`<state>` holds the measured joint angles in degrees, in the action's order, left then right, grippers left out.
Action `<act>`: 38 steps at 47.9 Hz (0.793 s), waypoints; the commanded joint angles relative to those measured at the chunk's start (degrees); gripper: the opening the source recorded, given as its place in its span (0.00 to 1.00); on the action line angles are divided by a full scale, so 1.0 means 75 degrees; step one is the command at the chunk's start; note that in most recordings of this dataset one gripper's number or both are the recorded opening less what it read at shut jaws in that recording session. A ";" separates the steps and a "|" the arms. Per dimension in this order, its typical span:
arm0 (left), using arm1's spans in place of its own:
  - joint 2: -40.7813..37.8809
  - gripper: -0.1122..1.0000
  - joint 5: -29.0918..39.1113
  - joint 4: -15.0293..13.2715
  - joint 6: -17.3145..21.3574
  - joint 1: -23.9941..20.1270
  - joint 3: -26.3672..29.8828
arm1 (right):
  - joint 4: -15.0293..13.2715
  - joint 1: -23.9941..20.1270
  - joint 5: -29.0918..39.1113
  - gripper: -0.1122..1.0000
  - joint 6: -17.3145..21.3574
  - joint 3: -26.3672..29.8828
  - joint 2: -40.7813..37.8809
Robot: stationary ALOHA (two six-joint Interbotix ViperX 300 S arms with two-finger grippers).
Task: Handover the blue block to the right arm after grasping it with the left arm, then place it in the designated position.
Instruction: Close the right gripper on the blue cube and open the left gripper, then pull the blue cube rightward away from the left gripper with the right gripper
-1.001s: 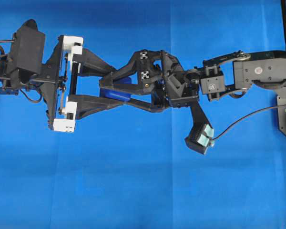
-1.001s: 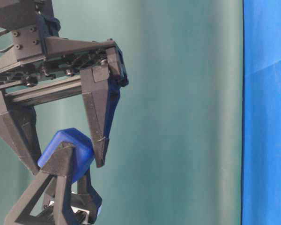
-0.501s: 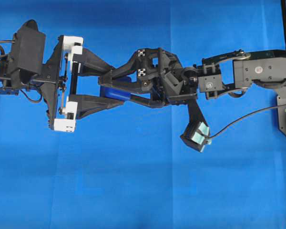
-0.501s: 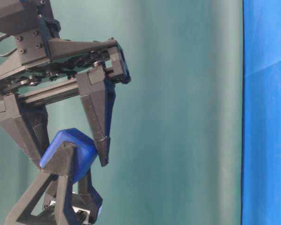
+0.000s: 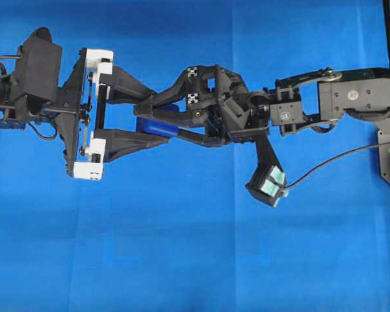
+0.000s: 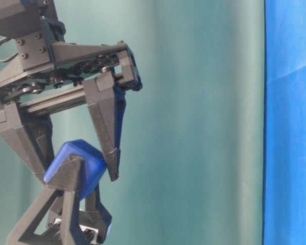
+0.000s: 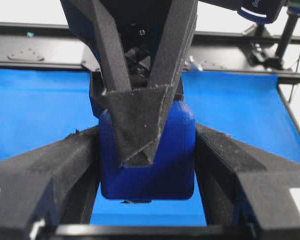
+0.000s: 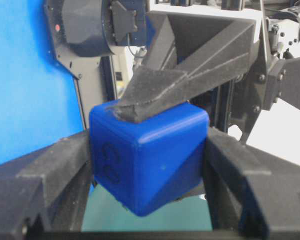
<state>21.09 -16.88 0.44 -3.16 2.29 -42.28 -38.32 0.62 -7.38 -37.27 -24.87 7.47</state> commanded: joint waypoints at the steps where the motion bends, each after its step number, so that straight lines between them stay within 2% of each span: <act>1: 0.0047 0.54 -0.0070 0.0000 0.0023 0.0035 0.0152 | 0.0023 0.0023 -0.0023 0.51 0.0012 0.0164 0.0117; 10: 0.0047 0.55 -0.0082 0.0000 -0.0035 0.0035 0.0152 | 0.0035 0.0023 -0.0023 0.51 0.0023 0.0164 0.0105; 11: 0.0059 0.57 -0.0082 0.0000 -0.0047 0.0035 0.0152 | 0.0035 0.0023 -0.0023 0.51 0.0023 0.0164 0.0117; 17: 0.0047 0.85 -0.0094 0.0000 -0.0059 0.0035 0.0152 | 0.0035 0.0023 -0.0023 0.51 0.0035 0.0164 0.0117; 21: 0.0059 0.94 -0.0094 0.0000 -0.0059 0.0035 0.0152 | 0.0035 0.0012 -0.0012 0.51 0.0035 0.0152 0.0117; 38: 0.0059 0.94 -0.0094 0.0000 -0.0059 0.0035 0.0152 | 0.0070 -0.0012 -0.0012 0.51 0.0047 -0.0023 0.0281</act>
<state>21.09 -17.05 0.44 -3.60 2.37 -42.28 -38.06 0.70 -7.29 -37.09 -25.14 7.65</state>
